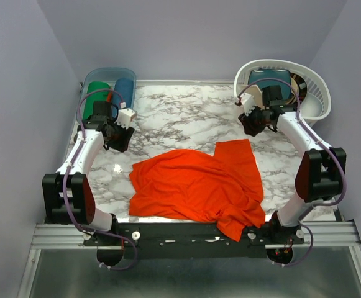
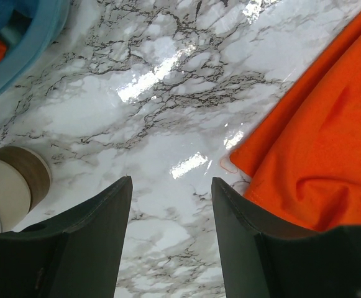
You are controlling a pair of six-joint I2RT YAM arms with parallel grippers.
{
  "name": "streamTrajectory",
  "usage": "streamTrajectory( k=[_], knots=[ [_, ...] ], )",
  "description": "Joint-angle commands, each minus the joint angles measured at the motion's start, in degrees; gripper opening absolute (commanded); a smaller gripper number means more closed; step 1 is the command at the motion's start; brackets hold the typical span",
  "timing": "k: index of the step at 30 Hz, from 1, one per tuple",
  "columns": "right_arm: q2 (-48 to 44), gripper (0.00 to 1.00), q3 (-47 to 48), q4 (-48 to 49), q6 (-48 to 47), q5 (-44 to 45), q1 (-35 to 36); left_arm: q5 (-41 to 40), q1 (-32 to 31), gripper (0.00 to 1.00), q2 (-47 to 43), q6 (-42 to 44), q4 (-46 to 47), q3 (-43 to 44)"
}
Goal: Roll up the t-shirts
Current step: Flatten out the T-shirt at the center of the board.
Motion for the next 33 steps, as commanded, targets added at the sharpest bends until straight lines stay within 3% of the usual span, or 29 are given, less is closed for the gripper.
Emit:
streamTrajectory(
  k=[1,6,14,21,28,30,33],
  knots=[
    [-0.05,0.48,-4.68,7.96,-7.55,-1.07,2.32,0.89,-0.02,0.63,-2.77,0.73,-0.38,-1.76],
    [0.64,0.44,-9.44,4.19,-17.30,-1.97,8.21,0.89,-0.01,0.63,-2.86,-0.24,-0.46,-1.85],
    [7.68,0.40,-9.63,1.64,-16.61,2.69,17.09,0.63,-0.01,0.63,-2.07,0.11,-1.08,-0.44],
    [11.37,0.37,-8.48,-11.60,-20.38,-0.99,23.68,0.54,-0.01,0.63,-2.77,0.64,-0.64,-1.41],
    [10.40,0.36,2.92,-28.84,-28.47,-20.75,25.09,0.63,-0.01,0.63,-3.83,0.82,-0.64,-2.37],
    [11.63,0.38,9.61,-32.10,-25.08,-21.48,25.09,0.63,-0.01,0.63,-3.92,1.26,-0.73,-2.55],
    [12.52,0.43,13.39,-29.14,-18.92,-18.59,23.87,0.63,-0.10,0.63,-4.01,1.08,-0.29,-2.81]
  ],
)
